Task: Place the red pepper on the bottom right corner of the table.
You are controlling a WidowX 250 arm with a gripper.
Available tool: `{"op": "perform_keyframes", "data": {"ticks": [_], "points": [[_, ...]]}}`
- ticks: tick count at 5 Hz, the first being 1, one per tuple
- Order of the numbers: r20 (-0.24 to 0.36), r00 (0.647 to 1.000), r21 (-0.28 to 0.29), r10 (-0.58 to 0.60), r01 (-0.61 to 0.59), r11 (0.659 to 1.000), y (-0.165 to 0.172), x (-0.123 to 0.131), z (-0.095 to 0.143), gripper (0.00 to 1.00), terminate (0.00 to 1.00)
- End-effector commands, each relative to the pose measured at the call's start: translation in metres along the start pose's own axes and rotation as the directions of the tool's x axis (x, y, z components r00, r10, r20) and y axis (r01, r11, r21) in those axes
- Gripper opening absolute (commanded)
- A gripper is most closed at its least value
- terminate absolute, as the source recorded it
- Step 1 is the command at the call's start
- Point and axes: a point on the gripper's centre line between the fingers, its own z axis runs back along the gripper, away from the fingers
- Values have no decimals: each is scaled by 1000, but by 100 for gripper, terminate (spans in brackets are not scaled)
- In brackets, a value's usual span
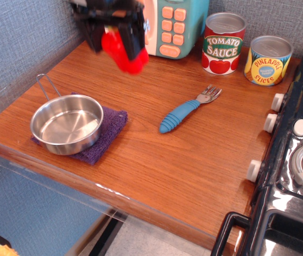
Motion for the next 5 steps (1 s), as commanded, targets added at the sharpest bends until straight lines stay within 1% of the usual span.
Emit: {"op": "perform_keyframes", "data": {"ticks": [1, 2, 3, 4, 5], "points": [[-169, 946, -23, -278, 279, 960, -74, -68, -44, 0, 0], [-229, 908, 9, -352, 363, 932, -108, -72, -70, 0, 0], [-267, 893, 63, -361, 390, 919, -111, -72, -86, 0, 0], [-278, 893, 81, -354, 389, 918, -110, -72, -88, 0, 0], [-252, 902, 92, -351, 383, 919, -109, -70, -78, 100, 0]]}}
